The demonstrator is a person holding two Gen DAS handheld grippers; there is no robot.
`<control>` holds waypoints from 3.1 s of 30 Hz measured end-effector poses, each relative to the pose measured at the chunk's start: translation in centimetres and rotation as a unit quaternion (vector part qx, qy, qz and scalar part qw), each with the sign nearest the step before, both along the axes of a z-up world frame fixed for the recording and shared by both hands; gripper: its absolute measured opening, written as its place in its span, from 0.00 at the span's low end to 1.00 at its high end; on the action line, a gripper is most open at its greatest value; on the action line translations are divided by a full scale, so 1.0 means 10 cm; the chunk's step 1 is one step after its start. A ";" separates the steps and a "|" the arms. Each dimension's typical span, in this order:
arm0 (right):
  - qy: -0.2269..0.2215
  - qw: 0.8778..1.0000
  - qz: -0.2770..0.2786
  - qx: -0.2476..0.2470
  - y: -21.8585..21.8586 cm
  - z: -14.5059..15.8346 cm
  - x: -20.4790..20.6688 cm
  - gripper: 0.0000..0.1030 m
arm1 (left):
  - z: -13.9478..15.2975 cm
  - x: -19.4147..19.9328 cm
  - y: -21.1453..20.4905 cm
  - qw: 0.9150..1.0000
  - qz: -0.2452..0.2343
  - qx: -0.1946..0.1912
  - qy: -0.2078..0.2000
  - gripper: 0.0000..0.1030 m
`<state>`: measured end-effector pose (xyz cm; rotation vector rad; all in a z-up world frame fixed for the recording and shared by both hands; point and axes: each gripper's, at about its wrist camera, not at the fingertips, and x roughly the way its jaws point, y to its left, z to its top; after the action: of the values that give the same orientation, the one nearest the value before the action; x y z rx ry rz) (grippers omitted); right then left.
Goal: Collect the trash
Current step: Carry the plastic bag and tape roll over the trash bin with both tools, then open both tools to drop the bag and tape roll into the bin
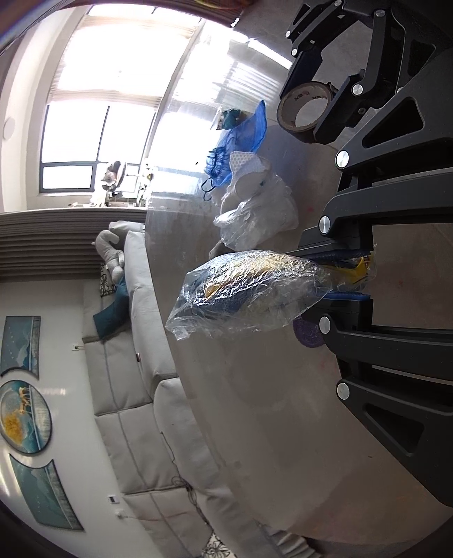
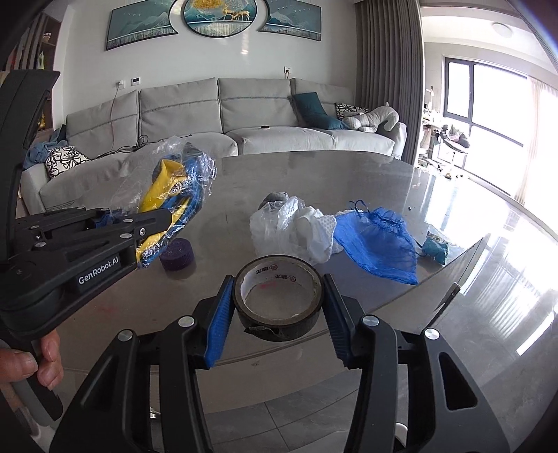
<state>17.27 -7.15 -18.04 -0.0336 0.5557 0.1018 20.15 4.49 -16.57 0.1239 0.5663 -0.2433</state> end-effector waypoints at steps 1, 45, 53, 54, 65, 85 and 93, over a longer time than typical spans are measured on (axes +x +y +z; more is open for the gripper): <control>-0.002 1.000 -0.002 0.000 -0.03 0.04 -0.06 0.49 | 0.02 -0.04 -0.01 1.000 -0.005 0.000 -0.003 0.13; 0.032 0.979 -0.199 -0.007 -1.30 -0.20 -2.08 0.49 | -0.86 -1.57 -1.74 0.944 -0.297 0.058 0.134 0.13; 0.051 0.978 -0.204 0.002 -1.36 -0.38 -2.03 0.49 | -1.07 -1.52 -1.88 0.926 -0.320 0.076 0.183 0.31; 0.053 0.977 -0.205 0.002 -1.37 -0.39 -2.03 0.49 | -1.13 -1.53 -1.93 0.923 -0.320 0.089 0.195 0.66; 0.065 0.977 -0.204 0.005 -1.42 -0.46 -2.02 0.49 | -1.17 -1.74 -1.96 0.936 -0.285 0.153 0.137 0.95; 0.123 0.980 -0.154 -0.009 -1.16 -0.91 -1.69 0.54 | -0.68 -1.23 -1.25 0.982 -0.156 0.080 0.070 0.95; 0.160 0.975 -0.153 -0.023 -1.14 -1.12 -1.57 0.95 | -0.70 -1.13 -1.13 0.983 -0.145 0.068 0.091 0.95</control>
<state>1.60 -18.52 -29.25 0.0248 0.8796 -0.2097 8.83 -6.80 -23.55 0.3195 0.7471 -0.5027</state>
